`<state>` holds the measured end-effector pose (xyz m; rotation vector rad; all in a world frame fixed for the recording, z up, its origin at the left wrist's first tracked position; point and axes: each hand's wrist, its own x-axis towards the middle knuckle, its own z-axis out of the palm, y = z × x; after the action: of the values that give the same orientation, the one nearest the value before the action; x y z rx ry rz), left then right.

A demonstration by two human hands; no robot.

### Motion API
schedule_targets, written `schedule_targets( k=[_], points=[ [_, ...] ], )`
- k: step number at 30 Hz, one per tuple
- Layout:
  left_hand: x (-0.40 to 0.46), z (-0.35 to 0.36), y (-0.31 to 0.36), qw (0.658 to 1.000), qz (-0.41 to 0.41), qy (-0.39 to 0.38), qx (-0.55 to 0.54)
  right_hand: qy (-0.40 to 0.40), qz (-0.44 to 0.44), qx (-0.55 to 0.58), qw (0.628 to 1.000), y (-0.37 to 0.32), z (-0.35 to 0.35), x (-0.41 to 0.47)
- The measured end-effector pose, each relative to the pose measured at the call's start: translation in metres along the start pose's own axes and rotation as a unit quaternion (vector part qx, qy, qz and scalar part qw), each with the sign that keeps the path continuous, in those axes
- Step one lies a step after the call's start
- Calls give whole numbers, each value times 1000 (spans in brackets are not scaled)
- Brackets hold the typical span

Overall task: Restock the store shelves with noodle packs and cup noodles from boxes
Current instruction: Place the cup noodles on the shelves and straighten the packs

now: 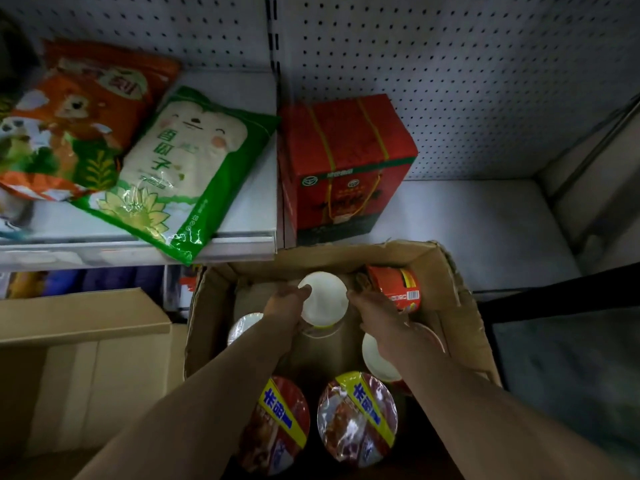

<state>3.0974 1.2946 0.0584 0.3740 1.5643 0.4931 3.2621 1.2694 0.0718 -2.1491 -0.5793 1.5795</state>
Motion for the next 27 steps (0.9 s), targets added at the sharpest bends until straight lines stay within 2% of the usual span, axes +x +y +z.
schedule_targets(
  k=[6, 14, 19, 22, 27],
  points=[
    [36, 12, -11, 999, -7, 14, 38, -26, 4, 40, 999, 10, 10, 31],
    [49, 17, -13, 997, -17, -25, 68, -50, 43, 74, 995, 17, 15, 46],
    [60, 13, -22, 998, -18, -40, 35, -67, 86, 122, 986, 20, 30, 51],
    [78, 7, -42, 999, -37, -37, -6, -43, 99, 140, 984, 22, 40, 47],
    [50, -1, -43, 998, -31, -40, -41, -16, 98, 183, 978, 30, 41, 28]
  ],
)
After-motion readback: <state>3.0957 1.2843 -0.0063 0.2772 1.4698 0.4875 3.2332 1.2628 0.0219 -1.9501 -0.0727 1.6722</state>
